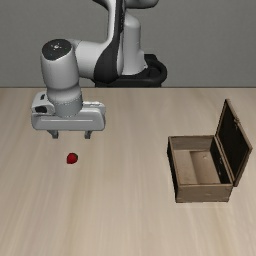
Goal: Pick up the strawberry and place it in the box
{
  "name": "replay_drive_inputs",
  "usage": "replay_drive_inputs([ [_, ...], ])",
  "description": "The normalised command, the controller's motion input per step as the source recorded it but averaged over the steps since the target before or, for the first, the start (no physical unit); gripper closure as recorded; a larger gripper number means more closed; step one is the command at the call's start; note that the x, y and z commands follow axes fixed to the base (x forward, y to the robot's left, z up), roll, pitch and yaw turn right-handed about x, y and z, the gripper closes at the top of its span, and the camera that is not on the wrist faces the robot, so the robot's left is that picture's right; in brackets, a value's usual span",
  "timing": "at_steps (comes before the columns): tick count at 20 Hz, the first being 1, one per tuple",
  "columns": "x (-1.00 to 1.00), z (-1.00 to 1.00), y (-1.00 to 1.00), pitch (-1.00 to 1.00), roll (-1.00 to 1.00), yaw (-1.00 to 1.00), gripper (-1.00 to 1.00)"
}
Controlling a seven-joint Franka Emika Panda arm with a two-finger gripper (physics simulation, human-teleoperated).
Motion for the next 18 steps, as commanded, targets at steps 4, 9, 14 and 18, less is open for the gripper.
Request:
replay_drive_inputs([
  [4, 0.00, -1.00, 0.00, 0.00, 0.00, 0.00, -1.00],
  [9, 0.00, -1.00, 0.00, 0.00, 0.00, 0.00, -1.00],
  [14, -0.40, -0.20, 0.00, 0.00, 0.00, 0.00, 1.00],
  [18, 0.00, 0.00, 0.00, 0.00, 0.00, 0.00, 1.00],
])
